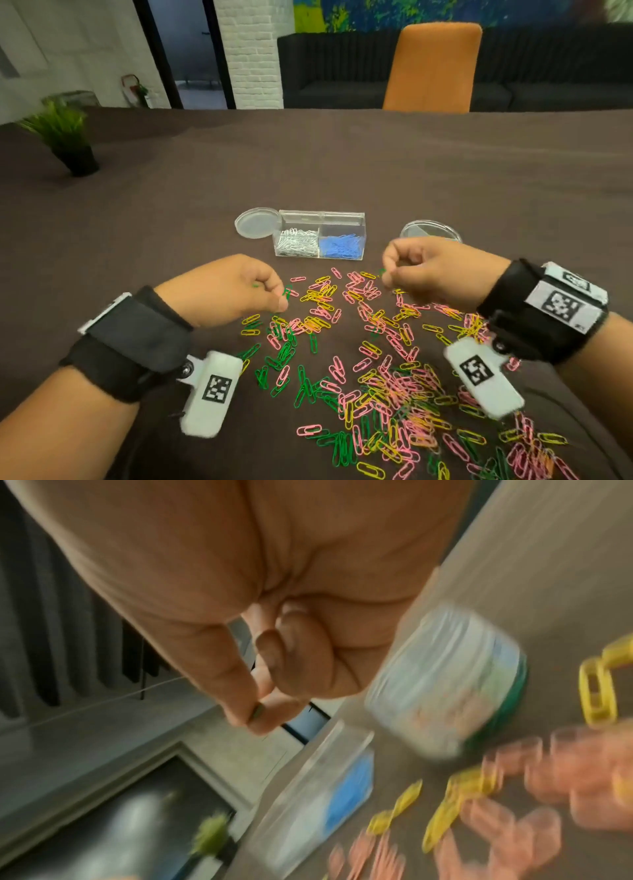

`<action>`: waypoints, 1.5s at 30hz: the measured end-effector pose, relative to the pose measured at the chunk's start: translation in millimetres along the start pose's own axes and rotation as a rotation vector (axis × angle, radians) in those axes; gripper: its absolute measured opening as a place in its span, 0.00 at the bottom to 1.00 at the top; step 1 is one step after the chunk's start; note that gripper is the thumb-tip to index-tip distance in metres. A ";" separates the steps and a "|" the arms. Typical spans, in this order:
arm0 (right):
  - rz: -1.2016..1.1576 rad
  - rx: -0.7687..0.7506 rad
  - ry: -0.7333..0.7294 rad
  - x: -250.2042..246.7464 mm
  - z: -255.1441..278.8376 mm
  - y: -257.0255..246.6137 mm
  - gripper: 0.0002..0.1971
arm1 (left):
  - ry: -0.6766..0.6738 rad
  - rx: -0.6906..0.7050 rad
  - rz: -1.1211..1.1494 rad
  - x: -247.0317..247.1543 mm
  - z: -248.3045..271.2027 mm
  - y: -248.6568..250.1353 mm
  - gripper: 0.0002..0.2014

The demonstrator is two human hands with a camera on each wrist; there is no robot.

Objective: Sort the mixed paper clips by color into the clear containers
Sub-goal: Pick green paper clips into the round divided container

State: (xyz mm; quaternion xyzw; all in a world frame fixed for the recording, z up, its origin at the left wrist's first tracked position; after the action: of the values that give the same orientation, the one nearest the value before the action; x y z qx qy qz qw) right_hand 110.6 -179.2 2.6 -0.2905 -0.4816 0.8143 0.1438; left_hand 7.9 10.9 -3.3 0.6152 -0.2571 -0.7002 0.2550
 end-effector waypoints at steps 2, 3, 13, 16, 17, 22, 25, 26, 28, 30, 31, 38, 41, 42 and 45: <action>-0.075 0.014 0.147 -48.3 -2.0 5.6 0.09 | 0.032 0.052 0.063 3.8 -22.3 20.2 0.07; -0.076 0.032 0.225 -71.8 -4.0 9.6 0.09 | 0.041 0.078 0.079 6.9 -36.6 30.9 0.08; 0.520 0.189 0.481 -138.9 -34.3 20.0 0.07 | 0.125 0.203 -0.069 41.5 -178.9 124.9 0.08; 0.456 0.196 0.389 -135.7 -35.2 23.4 0.09 | 0.100 0.197 -0.115 48.6 -195.1 130.7 0.05; 0.450 0.195 0.368 -136.1 -34.2 23.0 0.09 | 0.091 0.202 -0.129 50.6 -197.7 133.0 0.04; 0.487 0.183 0.372 -146.4 -27.2 16.9 0.13 | 0.016 0.205 -0.233 64.9 -208.2 144.6 0.05; 0.451 0.178 0.402 -156.1 -21.1 16.5 0.14 | -0.055 0.219 -0.341 76.6 -214.6 153.8 0.05; 0.448 0.167 0.418 -159.3 -18.3 15.7 0.14 | -0.071 0.224 -0.364 79.8 -216.1 156.6 0.06; 0.470 0.142 0.461 -165.5 -11.9 15.3 0.12 | -0.098 0.234 -0.399 84.9 -217.9 161.8 0.07; 0.539 0.162 0.484 -168.4 -6.8 21.9 0.12 | -0.130 0.247 -0.418 90.1 -218.5 167.5 0.08; 0.575 0.194 0.479 -168.6 -5.1 28.5 0.14 | -0.150 0.252 -0.427 93.1 -218.7 169.9 0.08; 0.687 0.290 0.453 -162.7 8.3 62.4 0.17 | -0.234 0.318 -0.548 101.3 -215.2 180.1 0.21; 0.733 0.291 0.430 -151.2 20.5 70.0 0.17 | -0.203 0.355 -0.591 96.8 -211.0 181.5 0.22; 0.756 0.292 0.413 -145.3 25.4 71.9 0.17 | -0.162 0.371 -0.576 91.3 -208.6 181.6 0.21; 0.839 0.294 0.319 -118.9 37.0 76.3 0.16 | -0.014 0.415 -0.509 66.3 -190.4 177.6 0.15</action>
State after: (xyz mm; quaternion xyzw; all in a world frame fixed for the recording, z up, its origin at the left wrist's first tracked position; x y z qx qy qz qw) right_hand 185.4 -304.0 -10.2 -0.5580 -0.1741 0.8068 -0.0861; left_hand 196.7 -173.6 46.9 0.6938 -0.2342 -0.6783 -0.0609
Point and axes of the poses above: each hand's wrist, its own z-axis away from the middle knuckle, its own x-axis out of the palm, y = z × x, the point moved 10 cm from there along -z, towards the middle knuckle, and after that the axes turned 12 degrees about x, right-handed, at the moved point
